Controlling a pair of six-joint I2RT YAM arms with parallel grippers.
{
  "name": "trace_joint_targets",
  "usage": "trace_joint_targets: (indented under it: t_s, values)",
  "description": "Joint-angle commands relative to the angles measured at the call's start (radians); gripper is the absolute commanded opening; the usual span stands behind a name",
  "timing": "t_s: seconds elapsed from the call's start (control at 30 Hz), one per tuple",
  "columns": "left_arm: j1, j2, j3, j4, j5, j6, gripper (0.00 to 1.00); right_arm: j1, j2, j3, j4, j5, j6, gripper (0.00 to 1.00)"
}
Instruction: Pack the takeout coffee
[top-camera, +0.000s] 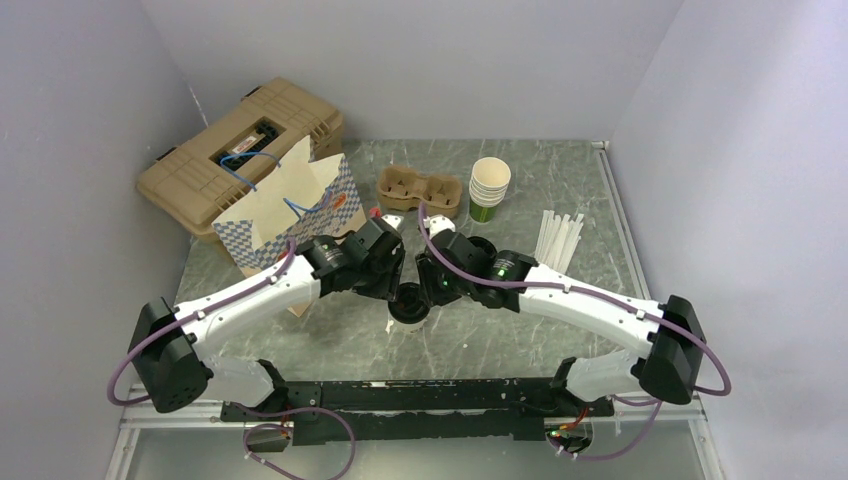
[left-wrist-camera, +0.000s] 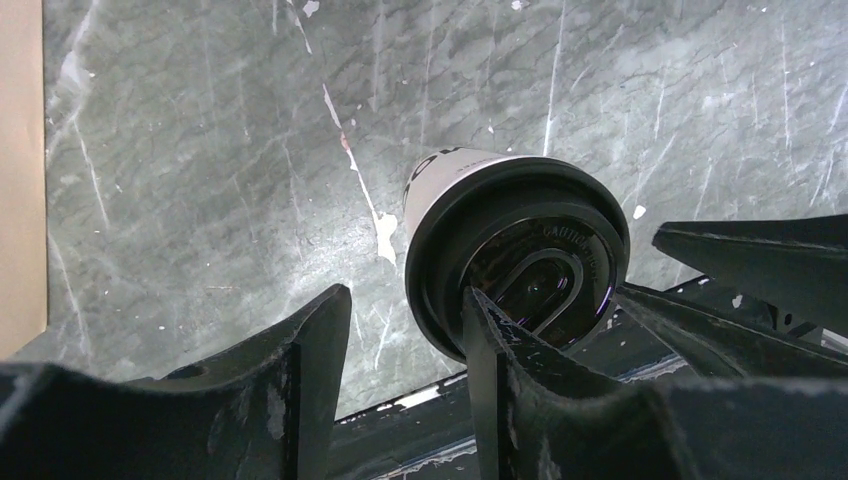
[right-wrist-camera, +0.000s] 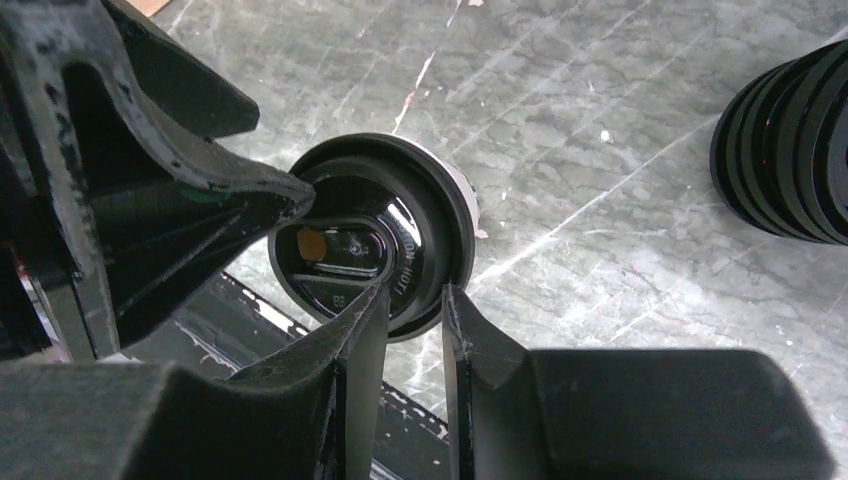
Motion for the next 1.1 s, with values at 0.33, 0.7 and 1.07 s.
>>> trace_joint_targets:
  t_s: [0.33, 0.7, 1.07]
  values:
    - [0.003, -0.015, -0.015, 0.043, 0.042, -0.003, 0.5, 0.004, 0.039, 0.022, 0.038, 0.032, 0.02, 0.27]
    - [0.003, -0.029, -0.093, 0.075, 0.069, -0.028, 0.41, 0.012, 0.065, -0.068, 0.054, -0.007, 0.041, 0.14]
    - [0.003, -0.037, -0.161, 0.117, 0.114, -0.048, 0.33, 0.059, 0.112, -0.114, -0.011, 0.03, 0.062, 0.0]
